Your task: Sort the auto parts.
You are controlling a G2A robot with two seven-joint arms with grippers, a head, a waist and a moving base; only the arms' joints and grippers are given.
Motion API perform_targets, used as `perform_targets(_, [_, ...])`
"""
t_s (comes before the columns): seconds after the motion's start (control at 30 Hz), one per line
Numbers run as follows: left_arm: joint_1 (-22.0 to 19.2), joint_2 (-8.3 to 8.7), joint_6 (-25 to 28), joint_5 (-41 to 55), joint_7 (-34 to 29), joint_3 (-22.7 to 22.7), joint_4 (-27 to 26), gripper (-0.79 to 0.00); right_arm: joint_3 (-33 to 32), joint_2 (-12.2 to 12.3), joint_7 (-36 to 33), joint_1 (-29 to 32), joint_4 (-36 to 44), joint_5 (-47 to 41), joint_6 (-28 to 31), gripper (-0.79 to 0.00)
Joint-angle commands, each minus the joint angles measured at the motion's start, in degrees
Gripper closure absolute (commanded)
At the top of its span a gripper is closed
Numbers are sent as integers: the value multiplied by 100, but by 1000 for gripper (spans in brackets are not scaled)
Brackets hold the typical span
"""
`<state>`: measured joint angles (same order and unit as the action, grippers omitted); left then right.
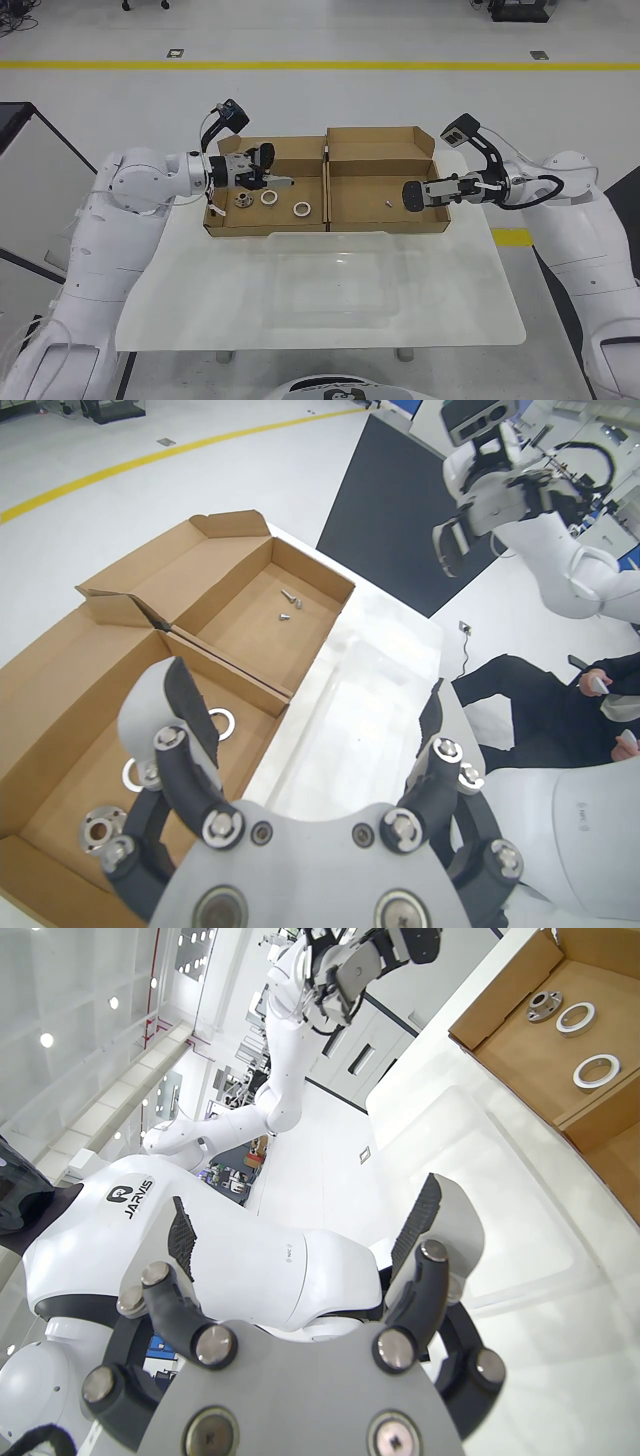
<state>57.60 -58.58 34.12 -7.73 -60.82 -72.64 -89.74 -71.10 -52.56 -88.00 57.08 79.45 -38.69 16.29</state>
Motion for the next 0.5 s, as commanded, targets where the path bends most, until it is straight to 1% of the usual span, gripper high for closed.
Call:
perform_targets(0.0, [276,61,-152,183,-53,-249,-388,-785,0,0,0,0,0,0,0,-785])
perform_targets(0.1, [539,125,-267,384,-293,-429,-734,-785,0,0,0,0,0,0,0,-785])
perform_targets(0.47, [539,125,-266,384,-292,-429,-733,-785,0,0,0,0,0,0,0,-785])
